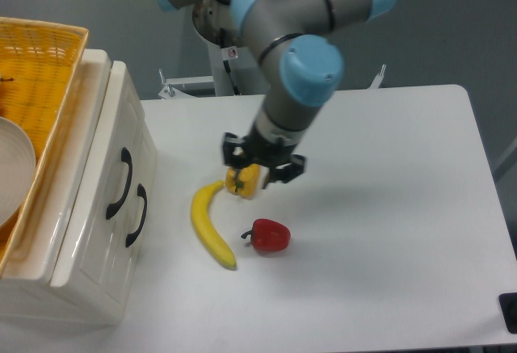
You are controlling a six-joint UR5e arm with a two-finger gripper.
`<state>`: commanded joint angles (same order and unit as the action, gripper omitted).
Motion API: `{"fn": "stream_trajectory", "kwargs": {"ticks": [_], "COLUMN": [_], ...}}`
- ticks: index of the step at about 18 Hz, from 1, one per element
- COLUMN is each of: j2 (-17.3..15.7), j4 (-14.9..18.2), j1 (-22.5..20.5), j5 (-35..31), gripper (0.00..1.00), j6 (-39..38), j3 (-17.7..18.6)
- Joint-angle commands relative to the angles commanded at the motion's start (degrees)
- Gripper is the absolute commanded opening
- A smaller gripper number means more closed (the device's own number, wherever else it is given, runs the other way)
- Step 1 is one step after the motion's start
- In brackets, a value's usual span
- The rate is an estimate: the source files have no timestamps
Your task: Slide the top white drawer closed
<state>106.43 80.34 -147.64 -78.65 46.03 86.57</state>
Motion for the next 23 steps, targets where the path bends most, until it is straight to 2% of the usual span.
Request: {"fn": "stream_trajectory", "kwargs": {"ticks": [1,3,6,8,12,14,18,20,23], "j2": [0.35,1.66,5.09,7.46,8.0,9.05,11.42,12.56,15.73], "j4": [-0.88,-5.17,-10.19,-12.21,-12.31,-12.48,-12.49,-12.49,-12.31], "j1": [-1.06,-3.17,-4.49,-5.98,-11.07,-12.49,-14.6,-15.04,-16.53], "j5": [-1.05,-3.07,-12.02,-13.98,-13.98,-14.07,-13.81,-13.72,-13.72], "gripper": [1.0,1.0,1.0,1.0,1.0,1.0,1.0,1.0,1.0], "j6": [1.33,2.31,3.44,9.39,17.76,24.24,36.04,37.63,38.43], "j3": [0.0,0.0,-0.17,-0.7,-1.58,-1.76,-4.39,-5.36,-9.4]}}
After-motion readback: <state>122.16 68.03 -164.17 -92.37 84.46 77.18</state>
